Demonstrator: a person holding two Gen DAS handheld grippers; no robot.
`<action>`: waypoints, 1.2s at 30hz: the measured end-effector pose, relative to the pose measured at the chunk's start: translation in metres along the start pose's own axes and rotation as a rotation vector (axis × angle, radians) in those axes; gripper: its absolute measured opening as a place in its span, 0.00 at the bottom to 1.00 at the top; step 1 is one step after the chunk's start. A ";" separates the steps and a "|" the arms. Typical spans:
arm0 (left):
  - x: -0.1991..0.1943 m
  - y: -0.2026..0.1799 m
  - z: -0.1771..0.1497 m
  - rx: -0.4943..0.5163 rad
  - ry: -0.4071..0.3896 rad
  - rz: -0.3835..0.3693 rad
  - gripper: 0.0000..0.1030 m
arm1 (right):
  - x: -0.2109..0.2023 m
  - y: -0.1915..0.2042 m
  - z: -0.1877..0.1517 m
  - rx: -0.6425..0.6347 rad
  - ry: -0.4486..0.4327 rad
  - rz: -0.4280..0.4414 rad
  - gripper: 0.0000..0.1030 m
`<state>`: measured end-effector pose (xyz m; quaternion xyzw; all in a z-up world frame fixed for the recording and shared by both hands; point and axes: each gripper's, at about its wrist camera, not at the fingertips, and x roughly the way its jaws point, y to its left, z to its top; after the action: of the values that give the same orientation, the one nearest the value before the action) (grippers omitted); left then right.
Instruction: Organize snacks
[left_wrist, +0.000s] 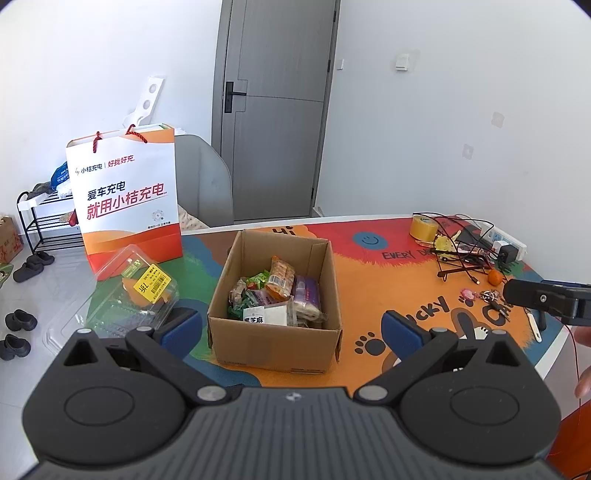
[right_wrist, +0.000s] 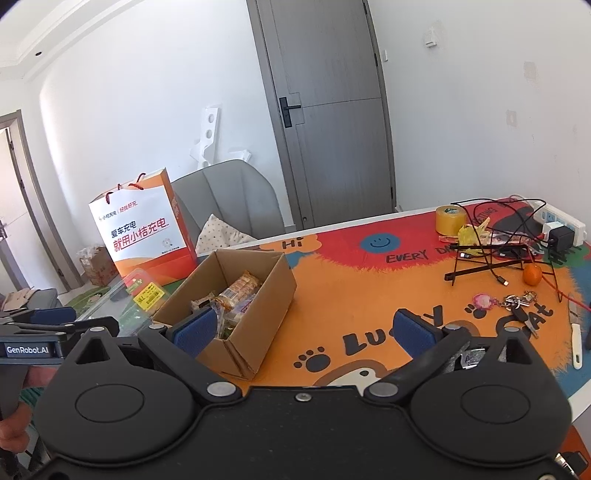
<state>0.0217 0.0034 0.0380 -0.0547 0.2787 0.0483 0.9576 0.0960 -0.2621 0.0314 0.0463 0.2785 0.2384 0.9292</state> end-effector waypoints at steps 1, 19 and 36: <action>0.001 0.000 0.000 -0.001 0.001 -0.001 0.99 | 0.000 0.000 0.000 0.004 0.004 0.009 1.00; -0.001 0.004 0.000 -0.014 0.003 -0.007 0.99 | 0.003 0.003 -0.001 -0.017 0.018 -0.011 1.00; -0.002 0.004 0.000 -0.023 0.013 -0.041 0.99 | 0.004 0.002 -0.003 -0.022 0.021 -0.013 1.00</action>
<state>0.0194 0.0072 0.0386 -0.0715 0.2831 0.0314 0.9559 0.0961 -0.2587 0.0276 0.0319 0.2860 0.2360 0.9282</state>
